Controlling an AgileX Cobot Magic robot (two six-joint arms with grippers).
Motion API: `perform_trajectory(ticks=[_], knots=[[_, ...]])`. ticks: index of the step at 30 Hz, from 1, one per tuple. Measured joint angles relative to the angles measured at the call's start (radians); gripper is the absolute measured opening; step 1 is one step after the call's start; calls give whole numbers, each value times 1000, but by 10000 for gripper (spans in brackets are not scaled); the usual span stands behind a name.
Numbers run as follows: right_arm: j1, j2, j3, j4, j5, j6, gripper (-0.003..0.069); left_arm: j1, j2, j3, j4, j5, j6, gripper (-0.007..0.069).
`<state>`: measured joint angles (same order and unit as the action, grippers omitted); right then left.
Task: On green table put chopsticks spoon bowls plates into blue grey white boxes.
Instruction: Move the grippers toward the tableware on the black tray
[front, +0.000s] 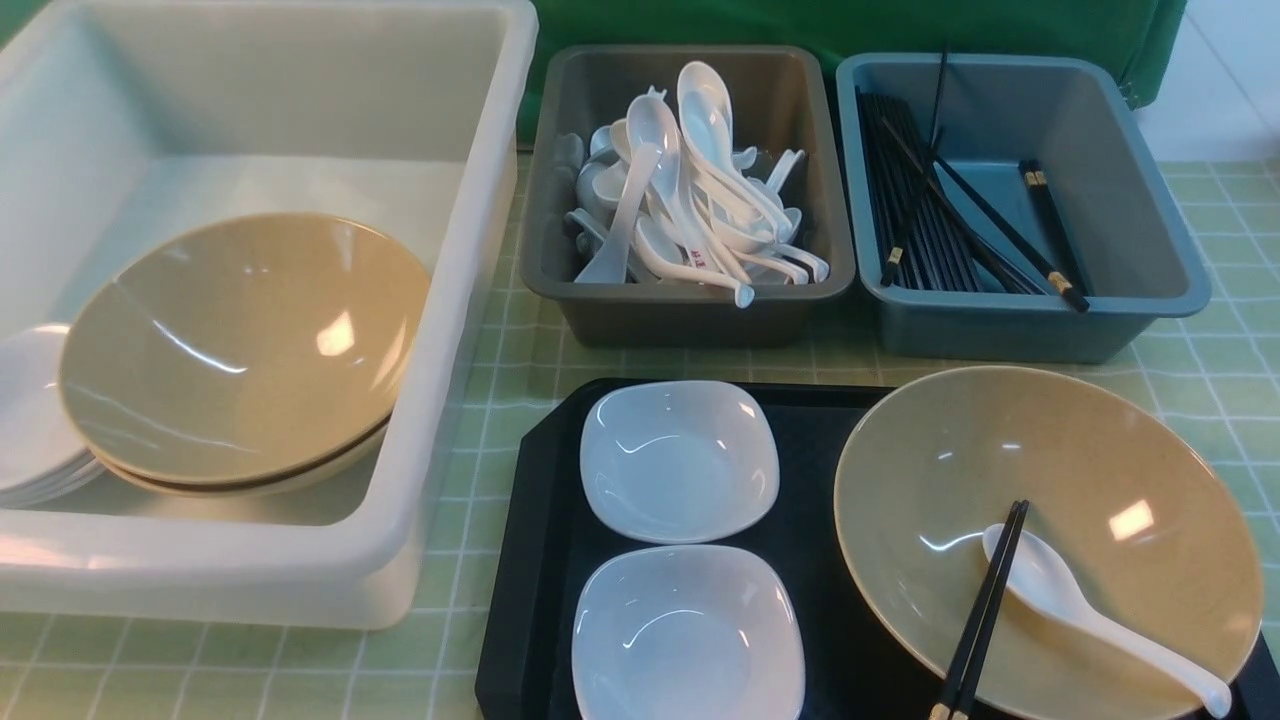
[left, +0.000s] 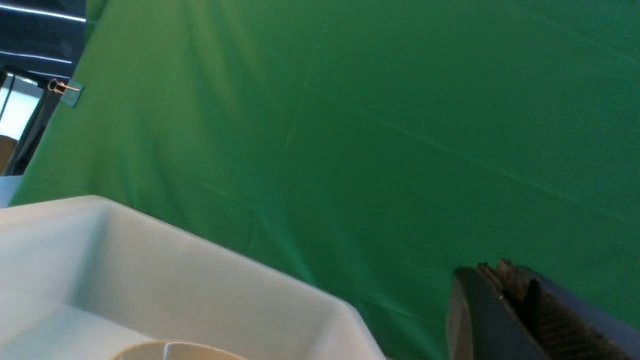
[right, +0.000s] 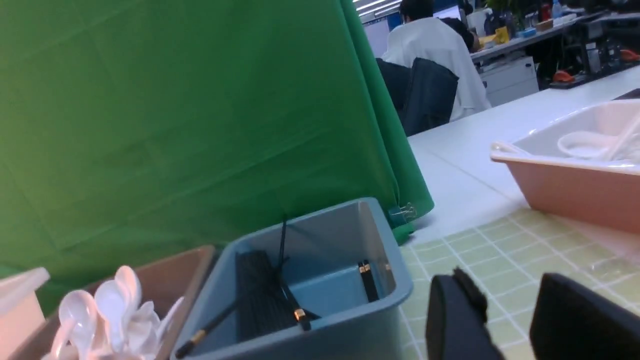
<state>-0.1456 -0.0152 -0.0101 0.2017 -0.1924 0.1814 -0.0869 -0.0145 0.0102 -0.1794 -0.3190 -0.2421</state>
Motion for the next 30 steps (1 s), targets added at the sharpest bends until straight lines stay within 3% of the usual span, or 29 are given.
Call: perform_trajectory(ticks=[4, 8, 13, 17, 21, 24, 26, 30], knots=[[0, 21, -136, 0, 47, 4, 235, 0, 25, -100, -3, 49, -36, -1], [0, 178, -432, 0, 192, 4, 235, 0, 189, -330, 26, 160, -43, -1], [0, 421, -671, 0, 424, -130, 235, 0, 434, -609, 115, 458, -37, -1], [0, 542, -712, -4, 485, -284, 235, 0, 582, -689, 188, 644, -8, -1], [0, 625, -707, 13, 569, -261, 235, -2, 682, -693, 225, 758, 17, -1], [8, 653, -702, 43, 663, -280, 235, -26, 699, -693, 179, 800, 18, -1], [42, 676, -699, 83, 749, -378, 235, -73, 700, -693, 125, 830, 36, -1], [146, 734, -728, 123, 892, -473, 235, -193, 701, -694, 43, 869, 202, -1]])
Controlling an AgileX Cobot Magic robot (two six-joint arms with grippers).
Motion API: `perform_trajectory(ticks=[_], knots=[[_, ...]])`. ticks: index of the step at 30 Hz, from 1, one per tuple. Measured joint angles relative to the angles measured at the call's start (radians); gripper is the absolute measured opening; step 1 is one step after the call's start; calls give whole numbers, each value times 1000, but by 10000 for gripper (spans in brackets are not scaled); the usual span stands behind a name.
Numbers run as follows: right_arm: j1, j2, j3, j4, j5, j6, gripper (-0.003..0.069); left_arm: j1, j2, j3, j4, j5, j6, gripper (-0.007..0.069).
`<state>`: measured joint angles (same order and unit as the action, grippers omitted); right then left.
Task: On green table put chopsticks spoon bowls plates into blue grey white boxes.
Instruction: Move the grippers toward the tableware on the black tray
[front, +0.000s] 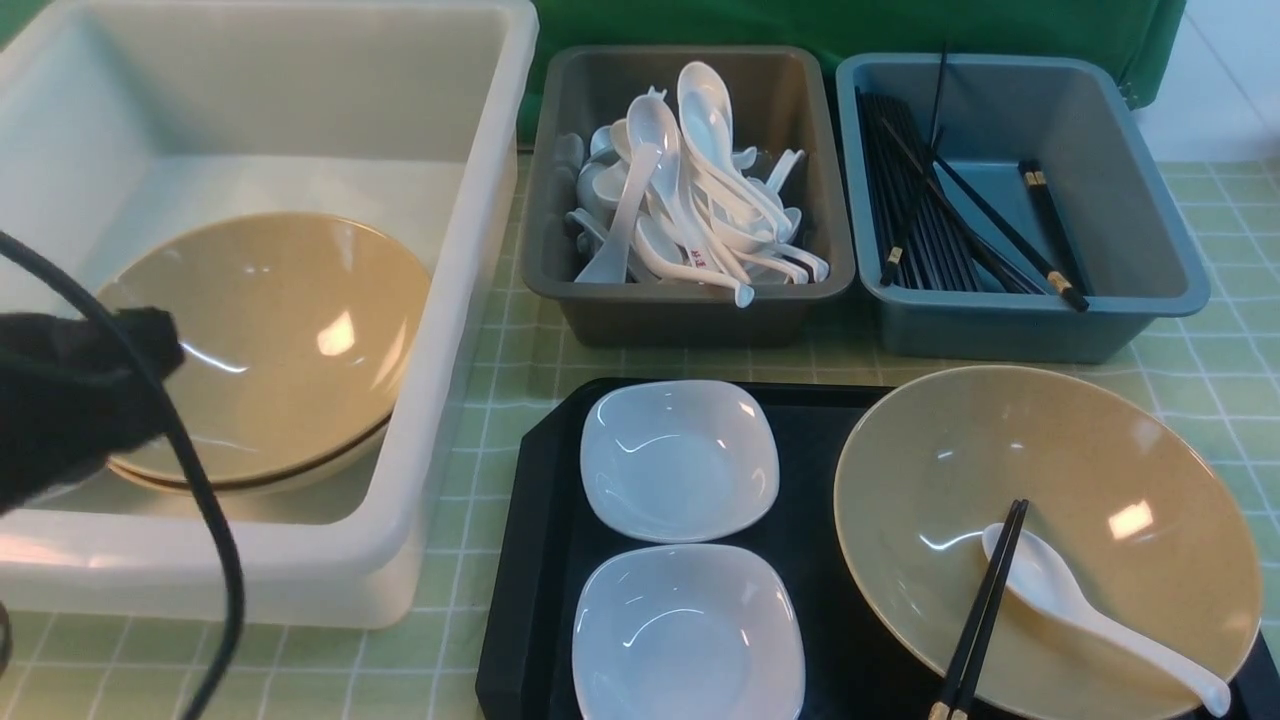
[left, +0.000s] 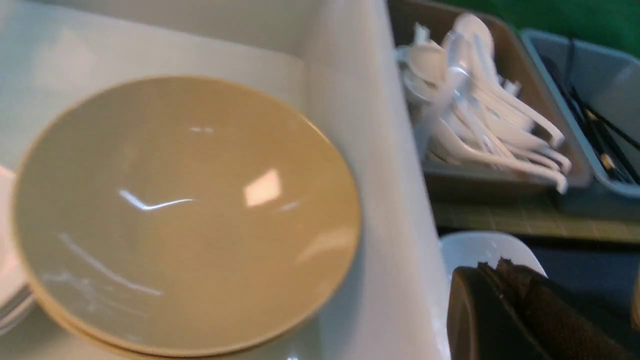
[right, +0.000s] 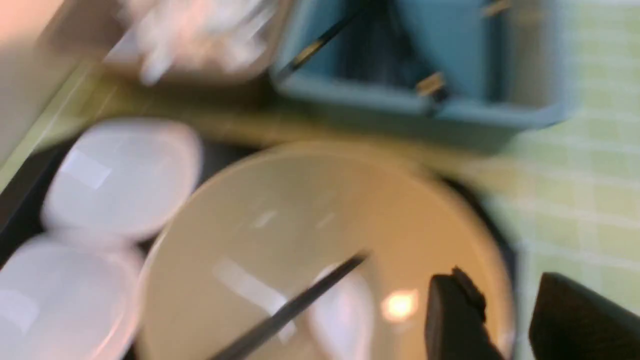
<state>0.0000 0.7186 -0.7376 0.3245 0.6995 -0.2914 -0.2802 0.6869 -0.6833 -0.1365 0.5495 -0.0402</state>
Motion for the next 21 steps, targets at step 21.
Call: perform_trajectory(ticks=[21], knots=[[521, 570, -270, -359, 228, 568, 414, -266, 48, 0, -313, 83, 376, -1]])
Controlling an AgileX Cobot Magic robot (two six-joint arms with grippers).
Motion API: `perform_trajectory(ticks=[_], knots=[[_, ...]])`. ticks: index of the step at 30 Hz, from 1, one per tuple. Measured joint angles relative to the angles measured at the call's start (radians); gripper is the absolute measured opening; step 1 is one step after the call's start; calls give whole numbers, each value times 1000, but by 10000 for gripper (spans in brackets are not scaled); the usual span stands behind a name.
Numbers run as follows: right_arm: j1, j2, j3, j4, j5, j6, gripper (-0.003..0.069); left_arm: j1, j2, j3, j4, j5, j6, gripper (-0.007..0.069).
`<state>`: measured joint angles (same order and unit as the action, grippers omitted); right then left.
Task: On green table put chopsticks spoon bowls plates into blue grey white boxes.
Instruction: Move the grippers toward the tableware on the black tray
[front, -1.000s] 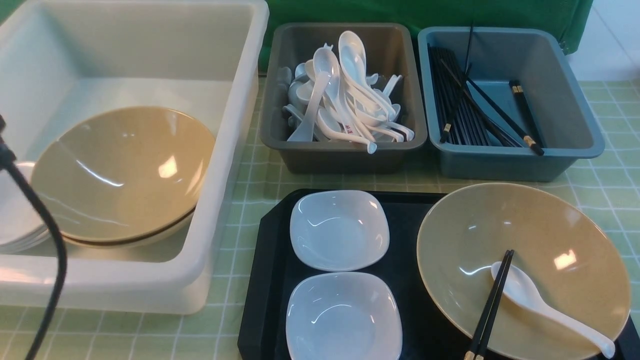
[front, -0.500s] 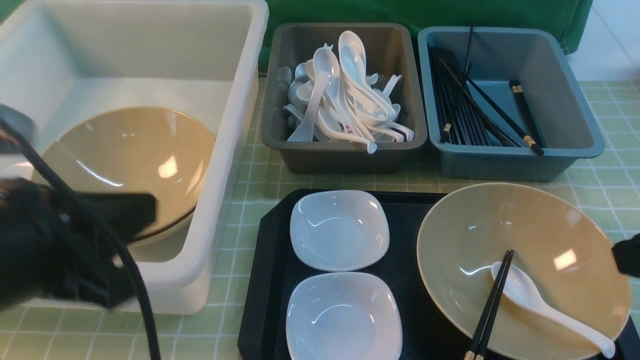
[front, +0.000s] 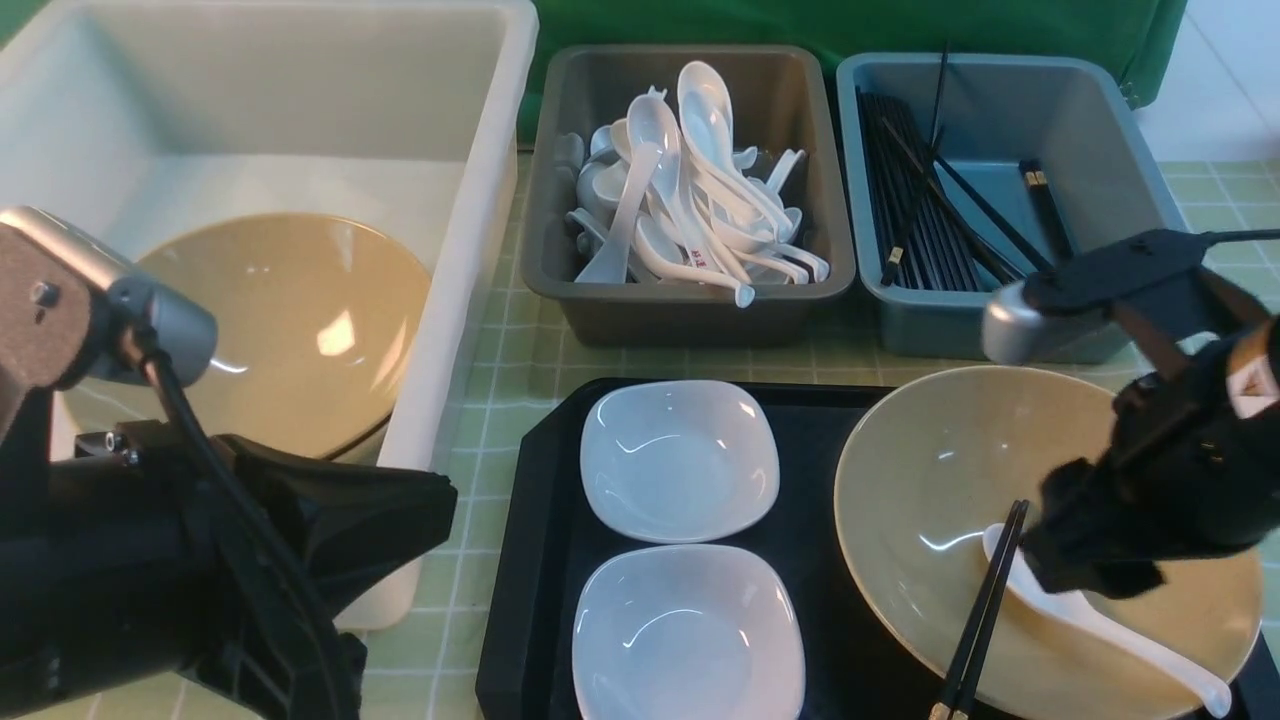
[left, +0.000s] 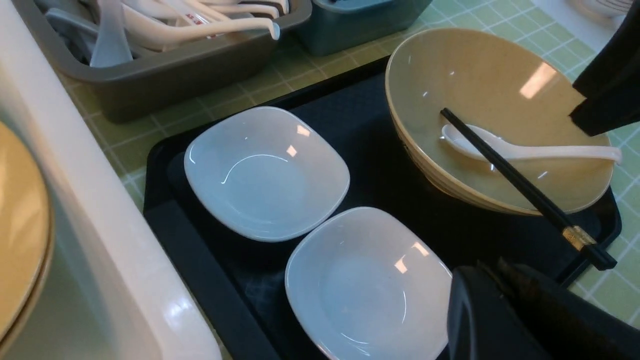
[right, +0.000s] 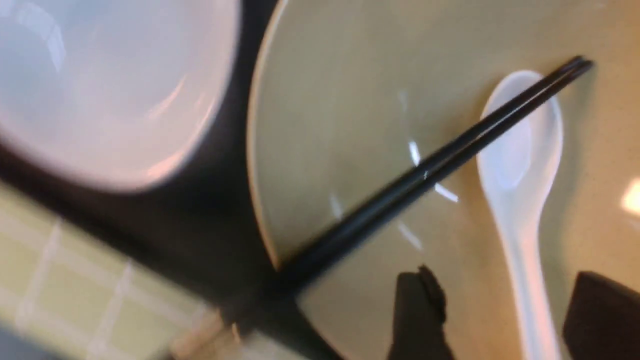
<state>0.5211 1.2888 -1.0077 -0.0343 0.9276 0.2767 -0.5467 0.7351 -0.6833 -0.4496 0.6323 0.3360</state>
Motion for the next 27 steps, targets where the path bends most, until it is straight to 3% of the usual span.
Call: perform_trajectory(ticks=[4, 13, 18, 21, 27], knots=[[7, 45, 0, -12, -39, 237, 447, 0, 0, 0, -10, 0, 0, -1], [-9, 132, -1, 34, -54, 434, 459, 0, 0, 0, -74, 0, 0, -1], [-138, 185, -2, 250, -54, 365, 465, 0, 0, 0, -86, 0, 0, -1], [-225, 216, -2, 423, -56, 230, 465, 0, 0, 0, -88, 0, 0, -1], [-252, 240, -7, 458, -48, 145, 467, 0, 0, 0, -89, -1, 0, -1]])
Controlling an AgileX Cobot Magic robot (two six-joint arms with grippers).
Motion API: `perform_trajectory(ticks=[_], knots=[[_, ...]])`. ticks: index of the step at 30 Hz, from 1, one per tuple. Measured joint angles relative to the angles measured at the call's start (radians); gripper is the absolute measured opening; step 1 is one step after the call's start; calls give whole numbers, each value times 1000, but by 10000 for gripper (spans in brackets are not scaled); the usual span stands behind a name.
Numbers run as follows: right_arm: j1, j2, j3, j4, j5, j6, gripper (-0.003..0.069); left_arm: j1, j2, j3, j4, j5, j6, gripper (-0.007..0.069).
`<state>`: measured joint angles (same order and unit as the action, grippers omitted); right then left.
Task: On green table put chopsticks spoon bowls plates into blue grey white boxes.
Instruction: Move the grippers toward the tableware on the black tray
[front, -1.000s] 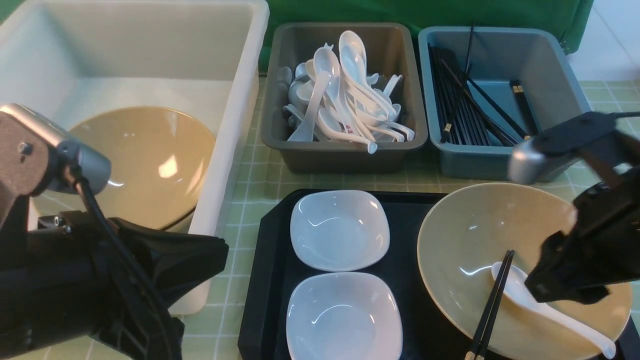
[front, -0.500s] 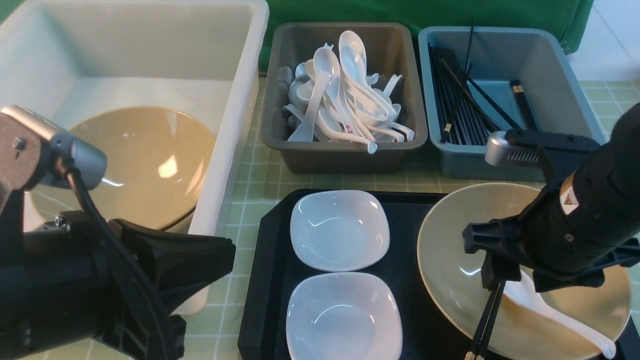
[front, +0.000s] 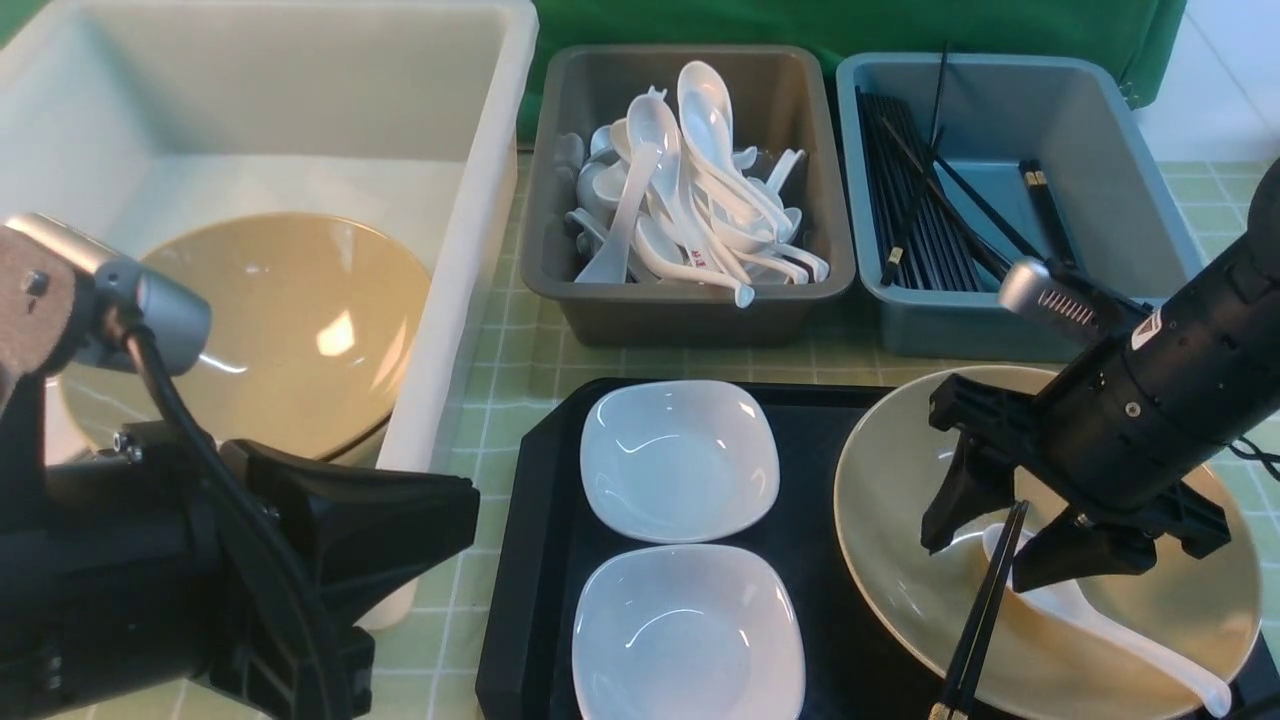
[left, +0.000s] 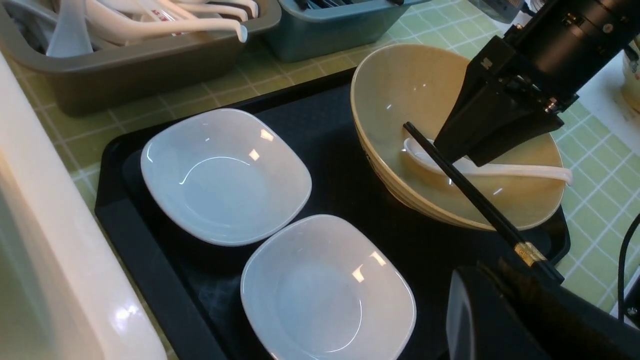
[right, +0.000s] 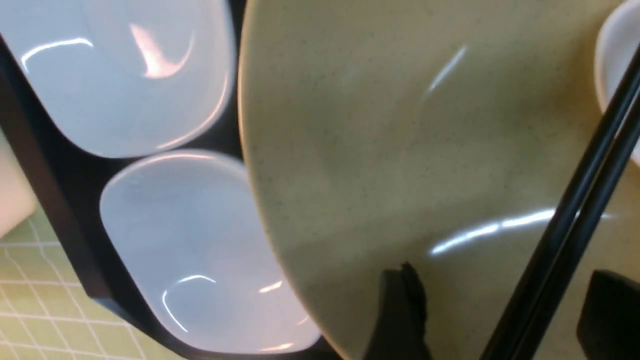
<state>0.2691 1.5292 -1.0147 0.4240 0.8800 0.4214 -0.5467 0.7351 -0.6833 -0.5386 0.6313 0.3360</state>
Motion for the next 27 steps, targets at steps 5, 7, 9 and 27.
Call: perform_trajectory(ticks=[5, 7, 9, 27], knots=[[0, 13, -1, 4, 28, -5, 467, 0, 0, 0, -15, 0, 0, -1], [0, 19, -1, 5, 43, 20, 467, 0, 0, 0, -25, 0, 0, -1], [0, 24, -1, 5, 50, 58, 467, 0, 0, 0, -30, 0, 0, -1], [0, 137, -1, 2, 31, 173, 391, 0, 0, 0, -37, -3, 0, -1]])
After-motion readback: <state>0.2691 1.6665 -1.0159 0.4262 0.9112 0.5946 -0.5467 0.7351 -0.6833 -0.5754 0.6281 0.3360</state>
